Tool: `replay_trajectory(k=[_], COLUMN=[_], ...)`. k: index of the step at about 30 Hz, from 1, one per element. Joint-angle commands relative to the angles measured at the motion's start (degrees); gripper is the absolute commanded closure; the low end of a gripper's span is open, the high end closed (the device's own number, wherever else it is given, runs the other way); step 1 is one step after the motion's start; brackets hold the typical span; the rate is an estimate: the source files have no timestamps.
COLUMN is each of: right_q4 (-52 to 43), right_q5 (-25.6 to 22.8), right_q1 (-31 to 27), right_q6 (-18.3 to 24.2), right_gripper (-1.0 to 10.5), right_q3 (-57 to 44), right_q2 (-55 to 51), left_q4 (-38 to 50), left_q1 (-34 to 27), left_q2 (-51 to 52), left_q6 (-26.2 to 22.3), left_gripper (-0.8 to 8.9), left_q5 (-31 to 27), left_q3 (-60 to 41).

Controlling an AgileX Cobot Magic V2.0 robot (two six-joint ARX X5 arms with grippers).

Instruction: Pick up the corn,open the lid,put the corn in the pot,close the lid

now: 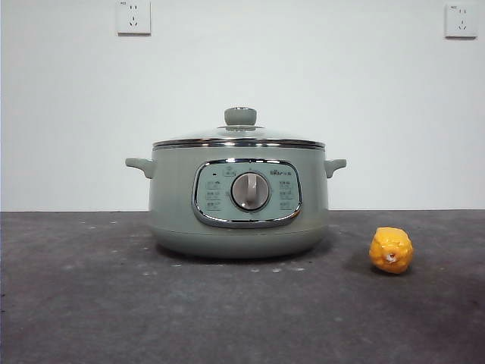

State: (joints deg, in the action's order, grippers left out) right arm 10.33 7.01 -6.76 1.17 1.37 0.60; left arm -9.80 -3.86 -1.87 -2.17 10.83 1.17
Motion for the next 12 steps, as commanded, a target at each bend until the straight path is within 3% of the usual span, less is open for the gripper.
replay_trajectory(k=[1,12], right_q4=[-0.4,-0.4], right_q5=[1.4,4.2], right_q1=[0.0,0.0], right_q6=[-5.4,-14.7], right_gripper=[9.5,9.6], right_q3=[-0.5,1.0], right_q2=[-0.1,-0.1], left_q4=[0.4,-1.0], left_q1=[-0.2,-0.2], left_q2=[0.0,0.0], left_q6=[3.2,11.3], left_gripper=[8.17,8.20], left_q5=[0.1,1.4], left_q3=[-0.5,1.4])
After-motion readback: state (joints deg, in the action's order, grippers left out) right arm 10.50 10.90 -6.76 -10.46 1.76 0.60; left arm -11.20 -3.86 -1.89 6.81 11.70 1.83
